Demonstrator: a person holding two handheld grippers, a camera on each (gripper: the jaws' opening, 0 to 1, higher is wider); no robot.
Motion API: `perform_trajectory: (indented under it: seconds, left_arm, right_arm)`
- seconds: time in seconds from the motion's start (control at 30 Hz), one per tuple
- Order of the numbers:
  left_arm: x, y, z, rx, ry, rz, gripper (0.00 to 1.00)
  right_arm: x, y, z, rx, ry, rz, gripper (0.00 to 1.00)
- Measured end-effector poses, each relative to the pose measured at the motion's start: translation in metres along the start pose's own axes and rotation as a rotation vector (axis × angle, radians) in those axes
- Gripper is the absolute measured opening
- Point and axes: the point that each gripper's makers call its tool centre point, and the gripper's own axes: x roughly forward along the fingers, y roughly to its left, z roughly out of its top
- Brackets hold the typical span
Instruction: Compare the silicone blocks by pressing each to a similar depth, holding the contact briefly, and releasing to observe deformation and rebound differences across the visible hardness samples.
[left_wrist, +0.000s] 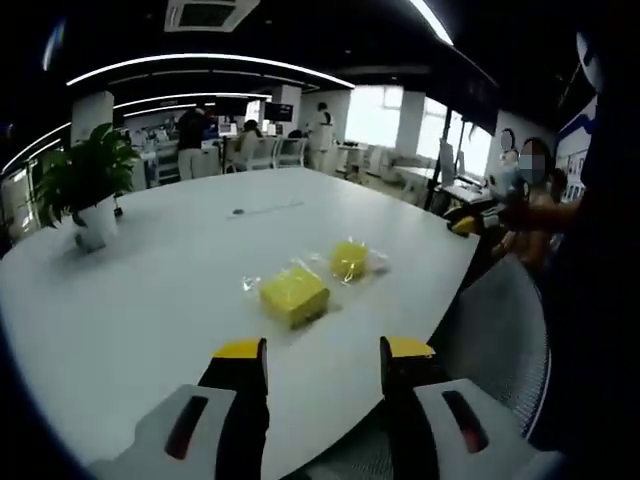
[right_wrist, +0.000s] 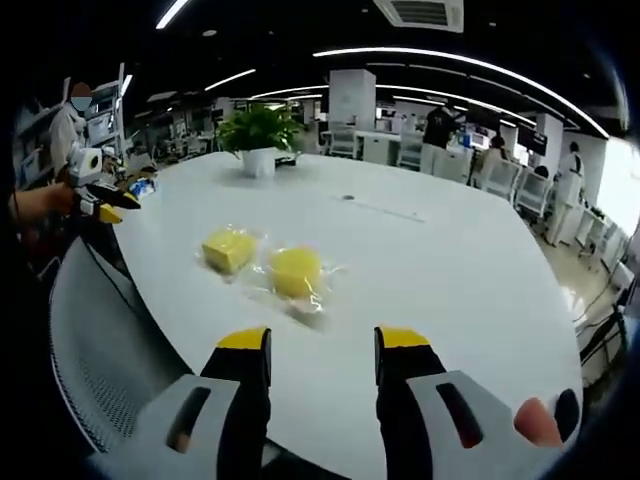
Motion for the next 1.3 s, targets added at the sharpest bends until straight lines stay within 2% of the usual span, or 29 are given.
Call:
perform_trajectory:
  seconds: [0.1,0.2,0.37,0.5,0.6,0.8,0.93,1.03,1.2,1.3]
  left_arm:
    - [0.002,0.000,0.007,0.008,-0.009,0.009,0.44]
    - [0.005,0.005,0.025,0.061,-0.059,0.041,0.45]
    - [0.018,0.007,0.048,0.055,-0.104,0.032,0.45]
    - [0.033,0.001,0.058,0.093,-0.088,-0.006,0.45]
    - [0.047,-0.002,0.065,0.093,-0.069,-0.041,0.45]
    - [0.074,-0.005,0.086,0.065,-0.065,-0.080,0.45]
    - [0.093,-0.006,0.093,0.054,-0.048,-0.101,0.45]
    - [0.106,-0.013,0.102,-0.004,-0.064,-0.143,0.45]
    - [0.121,-0.011,0.109,0.009,-0.053,-0.136,0.41]
    - [0.131,-0.017,0.112,-0.034,-0.044,-0.178,0.42]
  right_arm:
    - [-0.001,0.000,0.004,-0.003,-0.009,0.001,0.38]
    - [-0.001,-0.001,0.007,-0.002,-0.022,-0.001,0.40]
    - [-0.002,-0.002,0.009,0.002,-0.026,-0.002,0.39]
    - [-0.006,-0.002,0.011,-0.004,-0.026,-0.004,0.39]
    - [-0.011,-0.005,0.013,-0.006,-0.026,-0.016,0.38]
    - [-0.018,-0.011,0.012,-0.006,-0.024,-0.038,0.38]
    - [-0.022,-0.013,0.010,0.001,-0.024,-0.052,0.38]
    - [-0.026,-0.015,0.006,-0.003,-0.018,-0.062,0.38]
    - [-0.031,-0.019,0.000,0.000,-0.006,-0.075,0.37]
    - [-0.032,-0.020,-0.002,0.000,0.000,-0.078,0.37]
